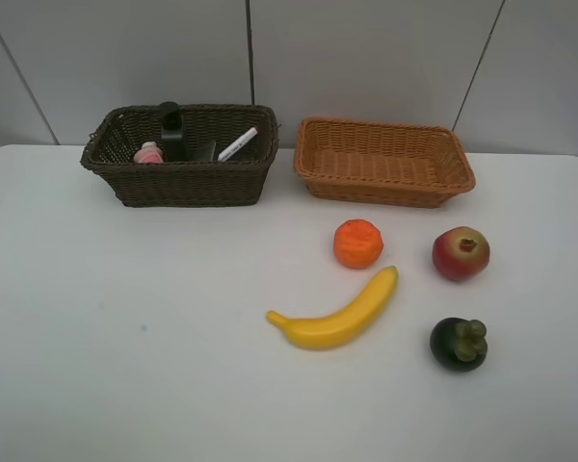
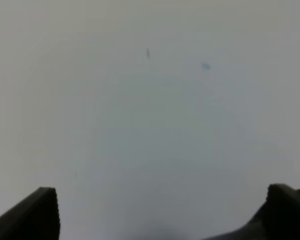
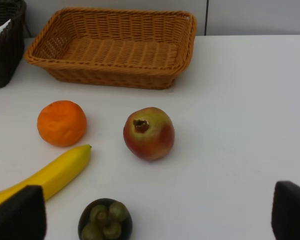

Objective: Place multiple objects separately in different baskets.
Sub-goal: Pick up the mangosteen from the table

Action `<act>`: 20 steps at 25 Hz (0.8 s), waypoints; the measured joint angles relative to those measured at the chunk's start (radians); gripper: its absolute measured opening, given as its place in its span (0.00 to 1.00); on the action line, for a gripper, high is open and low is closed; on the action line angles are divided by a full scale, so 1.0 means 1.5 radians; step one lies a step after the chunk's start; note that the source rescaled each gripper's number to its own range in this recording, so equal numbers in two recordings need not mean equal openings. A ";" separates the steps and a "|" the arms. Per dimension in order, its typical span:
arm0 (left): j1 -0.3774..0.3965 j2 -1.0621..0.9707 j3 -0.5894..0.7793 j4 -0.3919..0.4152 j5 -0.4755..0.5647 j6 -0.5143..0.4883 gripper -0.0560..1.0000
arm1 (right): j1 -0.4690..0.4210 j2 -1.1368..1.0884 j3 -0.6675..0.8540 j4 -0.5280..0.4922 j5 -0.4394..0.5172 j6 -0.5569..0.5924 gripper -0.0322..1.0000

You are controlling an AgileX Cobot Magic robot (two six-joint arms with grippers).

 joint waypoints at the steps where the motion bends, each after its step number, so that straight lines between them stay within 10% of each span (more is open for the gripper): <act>1: 0.000 -0.027 0.013 0.000 -0.009 0.007 1.00 | 0.000 0.000 0.000 0.000 0.000 0.000 1.00; 20: -0.002 -0.250 0.054 0.000 -0.057 0.015 1.00 | 0.000 0.000 0.000 0.000 0.000 0.000 1.00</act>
